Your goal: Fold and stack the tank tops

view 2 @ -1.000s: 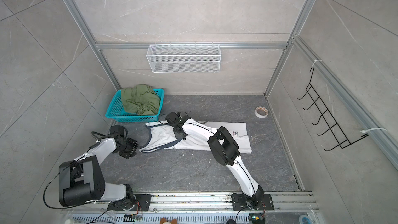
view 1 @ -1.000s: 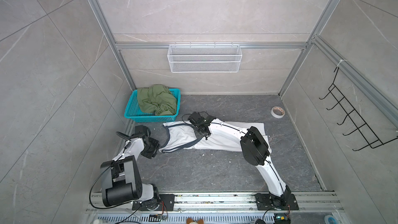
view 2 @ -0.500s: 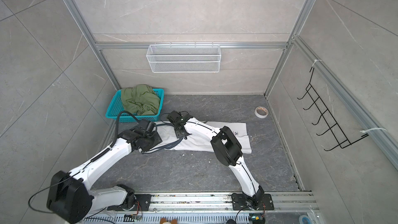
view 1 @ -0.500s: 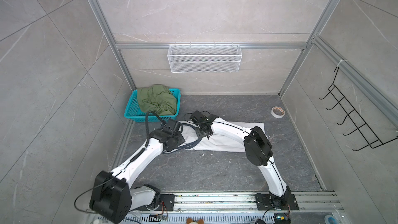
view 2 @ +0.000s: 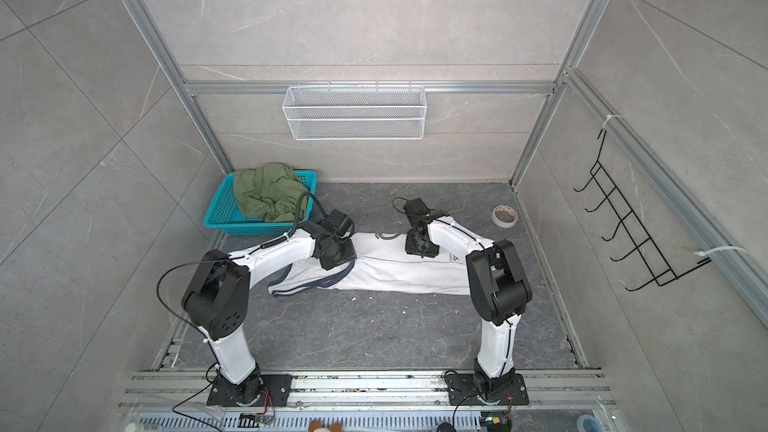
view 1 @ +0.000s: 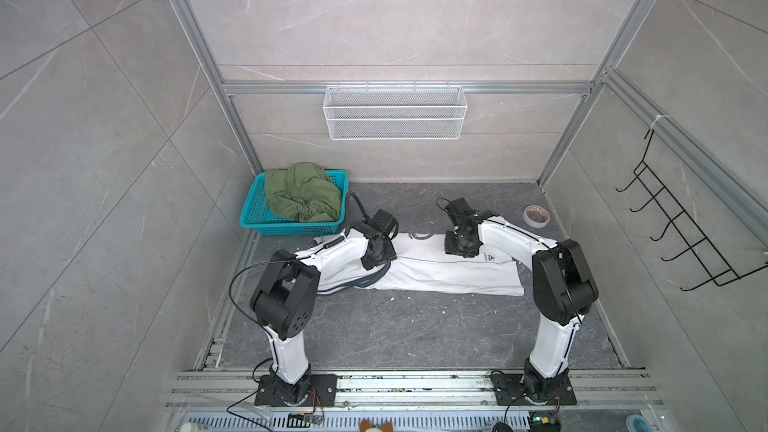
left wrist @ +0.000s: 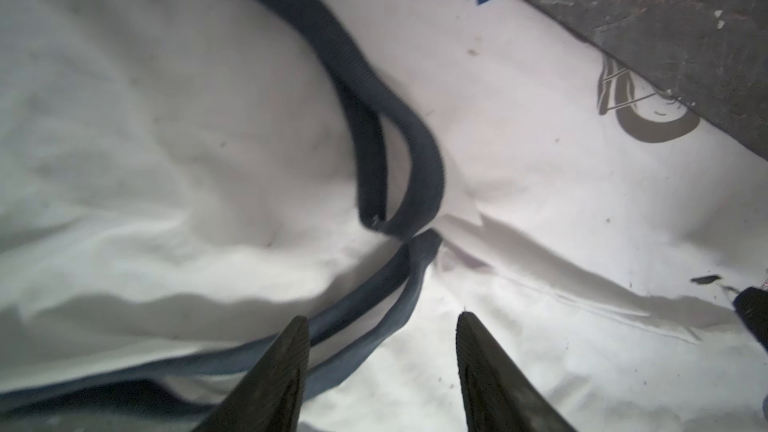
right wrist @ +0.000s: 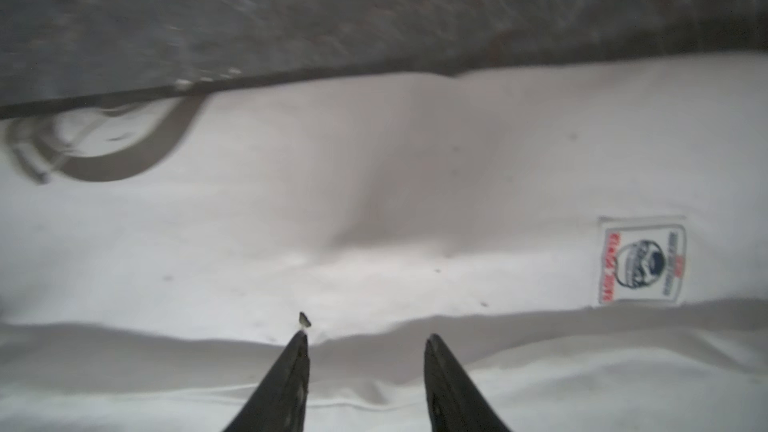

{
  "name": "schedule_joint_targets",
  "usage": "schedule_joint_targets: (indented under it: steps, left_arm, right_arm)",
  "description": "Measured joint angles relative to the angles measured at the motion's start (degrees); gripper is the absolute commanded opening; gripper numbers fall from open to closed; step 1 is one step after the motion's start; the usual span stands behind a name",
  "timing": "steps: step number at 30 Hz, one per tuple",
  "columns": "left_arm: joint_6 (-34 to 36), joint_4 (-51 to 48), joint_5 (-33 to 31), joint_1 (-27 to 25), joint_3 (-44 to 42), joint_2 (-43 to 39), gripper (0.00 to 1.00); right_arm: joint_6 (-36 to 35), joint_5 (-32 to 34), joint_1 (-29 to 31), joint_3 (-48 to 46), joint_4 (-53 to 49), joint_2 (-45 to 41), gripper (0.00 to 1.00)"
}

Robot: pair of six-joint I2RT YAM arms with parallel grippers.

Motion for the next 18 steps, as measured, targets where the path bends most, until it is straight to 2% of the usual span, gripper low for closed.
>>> schedule_joint_targets:
  steps: [4,9,18]
  left_arm:
    - [2.4,-1.7,-0.5,-0.7,8.2,8.9,0.59]
    - [5.4,-6.4,-2.3,-1.6,17.4,17.3,0.58]
    - [11.4,-13.5,-2.5,-7.5,37.1,29.3,0.57]
  right_arm:
    - [2.6,0.1,-2.3,-3.4,-1.0,0.0,0.47]
    - [5.8,1.4,-2.3,-6.3,-1.6,-0.2,0.47]
    - [12.3,3.5,-4.6,-19.1,-3.0,-10.4,0.47]
